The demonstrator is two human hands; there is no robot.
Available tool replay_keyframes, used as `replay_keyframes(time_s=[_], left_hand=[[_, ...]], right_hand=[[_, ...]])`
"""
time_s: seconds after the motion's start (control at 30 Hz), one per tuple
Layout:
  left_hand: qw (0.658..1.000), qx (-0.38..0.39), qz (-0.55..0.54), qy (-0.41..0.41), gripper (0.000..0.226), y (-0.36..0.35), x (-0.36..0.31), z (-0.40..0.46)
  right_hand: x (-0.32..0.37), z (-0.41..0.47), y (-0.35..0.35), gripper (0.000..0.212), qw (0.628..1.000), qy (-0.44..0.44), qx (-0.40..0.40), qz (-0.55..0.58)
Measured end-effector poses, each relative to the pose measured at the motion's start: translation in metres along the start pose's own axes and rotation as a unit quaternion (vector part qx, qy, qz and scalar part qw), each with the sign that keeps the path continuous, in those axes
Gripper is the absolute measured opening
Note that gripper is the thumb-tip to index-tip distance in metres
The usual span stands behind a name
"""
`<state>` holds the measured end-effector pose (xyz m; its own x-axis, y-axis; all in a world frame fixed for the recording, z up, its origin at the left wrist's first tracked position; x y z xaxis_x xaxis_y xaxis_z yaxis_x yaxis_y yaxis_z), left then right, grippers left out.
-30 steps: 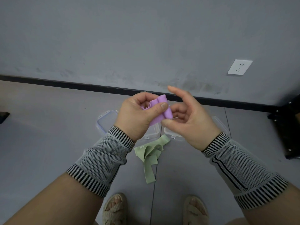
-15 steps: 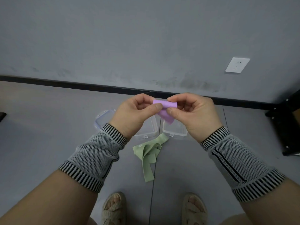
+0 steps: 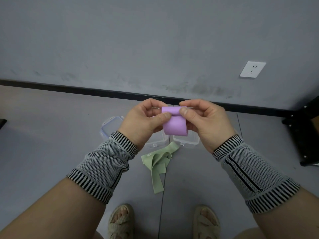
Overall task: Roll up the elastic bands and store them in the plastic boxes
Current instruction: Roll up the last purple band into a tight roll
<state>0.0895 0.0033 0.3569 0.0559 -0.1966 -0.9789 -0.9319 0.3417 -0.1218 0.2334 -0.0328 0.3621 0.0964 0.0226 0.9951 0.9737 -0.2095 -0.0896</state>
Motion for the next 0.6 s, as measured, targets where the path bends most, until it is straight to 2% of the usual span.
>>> replay_keyframes(time_s=[0.2, 0.43, 0.6], left_hand=[[0.999, -0.001, -0.038, 0.035, 0.016, -0.002, 0.006, 0.002], [0.998, -0.013, -0.017, 0.056, 0.011, 0.001, 0.01, 0.004], [0.999, -0.009, -0.022, 0.035, 0.006, 0.0, 0.006, 0.003]], right_hand=[[-0.001, 0.001, 0.002, 0.017, 1.0, 0.009, -0.01, 0.001], [0.001, 0.002, 0.001, 0.023, 0.999, 0.03, 0.0, -0.02], [-0.009, 0.002, 0.001, 0.019, 1.0, -0.022, -0.007, 0.02]])
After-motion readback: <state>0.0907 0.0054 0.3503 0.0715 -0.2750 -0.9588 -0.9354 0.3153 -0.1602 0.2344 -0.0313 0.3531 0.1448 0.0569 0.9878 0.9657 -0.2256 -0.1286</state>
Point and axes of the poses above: each hand's wrist, its own z-axis towards the middle knuckle, its own y-axis out of the back of the hand, x = y × z, the point moved 8 cm from there along z, towards the middle knuckle
